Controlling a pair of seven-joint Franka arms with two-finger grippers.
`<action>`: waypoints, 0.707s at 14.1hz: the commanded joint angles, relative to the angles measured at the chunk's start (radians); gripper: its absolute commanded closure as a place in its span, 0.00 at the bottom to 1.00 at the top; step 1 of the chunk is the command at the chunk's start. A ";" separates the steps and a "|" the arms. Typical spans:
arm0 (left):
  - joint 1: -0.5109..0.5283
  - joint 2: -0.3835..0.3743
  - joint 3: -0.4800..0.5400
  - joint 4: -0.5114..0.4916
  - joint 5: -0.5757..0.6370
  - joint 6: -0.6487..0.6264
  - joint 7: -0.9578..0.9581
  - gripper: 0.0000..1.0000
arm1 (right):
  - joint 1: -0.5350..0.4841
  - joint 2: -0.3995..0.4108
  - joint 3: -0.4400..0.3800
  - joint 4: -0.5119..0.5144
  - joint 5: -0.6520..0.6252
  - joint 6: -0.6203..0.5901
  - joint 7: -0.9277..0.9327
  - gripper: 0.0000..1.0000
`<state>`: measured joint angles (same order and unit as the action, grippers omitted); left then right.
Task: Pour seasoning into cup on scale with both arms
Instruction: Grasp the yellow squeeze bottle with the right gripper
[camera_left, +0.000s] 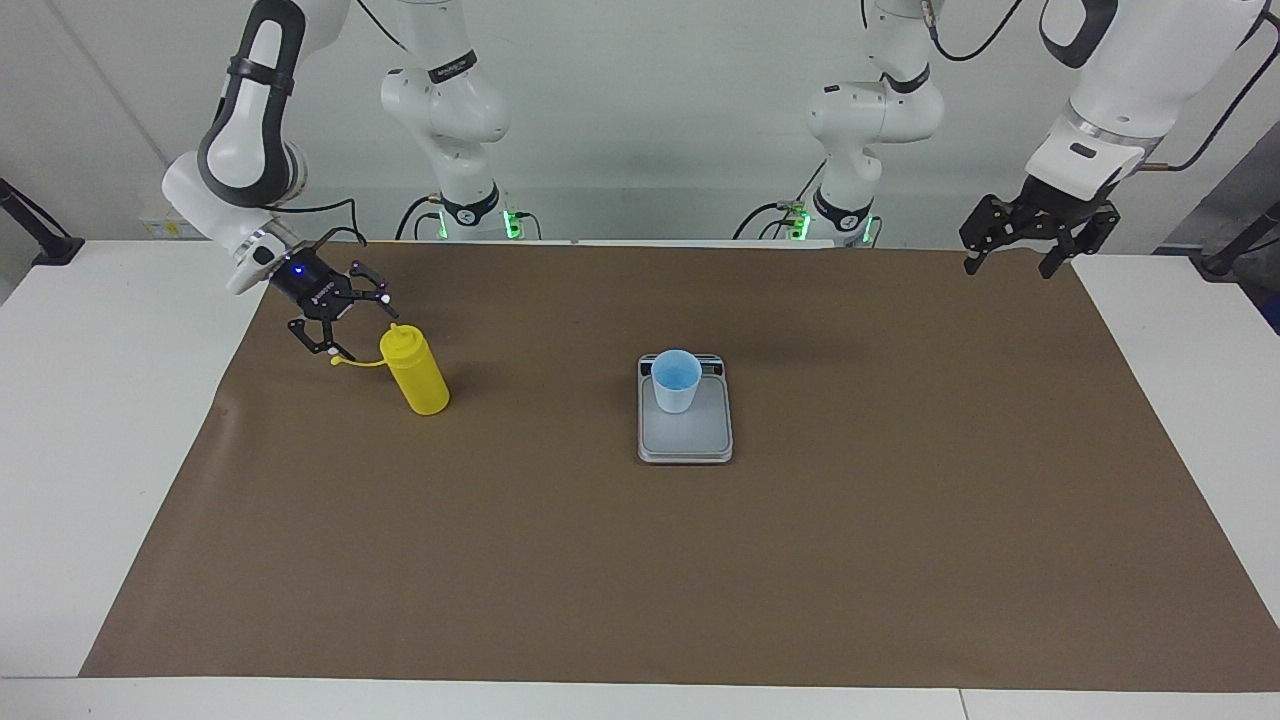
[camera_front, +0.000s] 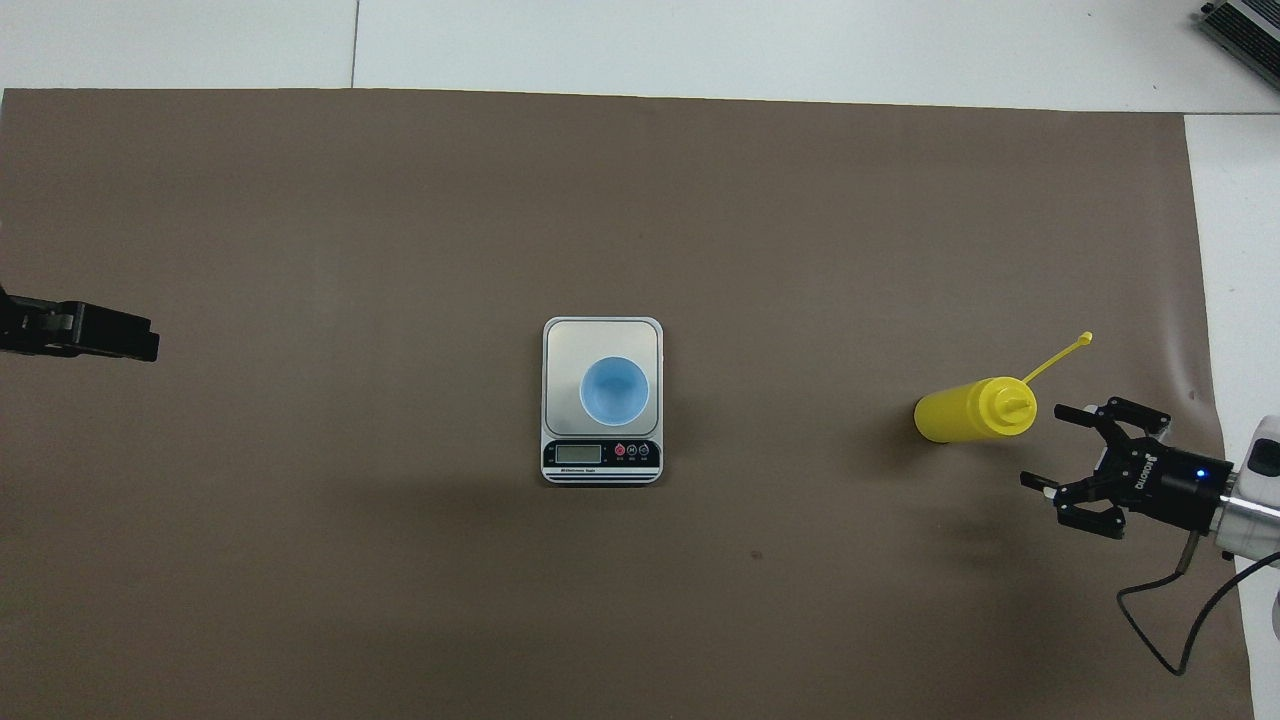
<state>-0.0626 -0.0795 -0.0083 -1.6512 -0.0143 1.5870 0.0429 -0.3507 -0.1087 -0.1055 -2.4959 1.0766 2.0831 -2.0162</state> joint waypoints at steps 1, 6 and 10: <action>0.004 -0.025 0.004 -0.033 -0.006 -0.012 0.002 0.00 | -0.007 0.030 0.010 -0.004 0.144 -0.015 -0.093 0.00; 0.052 -0.025 -0.050 -0.030 -0.006 -0.013 0.002 0.00 | 0.035 0.141 0.012 -0.003 0.297 -0.043 -0.252 0.00; 0.044 -0.020 -0.041 -0.018 -0.007 -0.013 -0.061 0.00 | 0.070 0.268 0.013 0.041 0.470 -0.115 -0.372 0.00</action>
<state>-0.0315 -0.0799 -0.0399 -1.6590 -0.0145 1.5837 0.0153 -0.2937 0.1116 -0.0951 -2.4955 1.5055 1.9870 -2.3569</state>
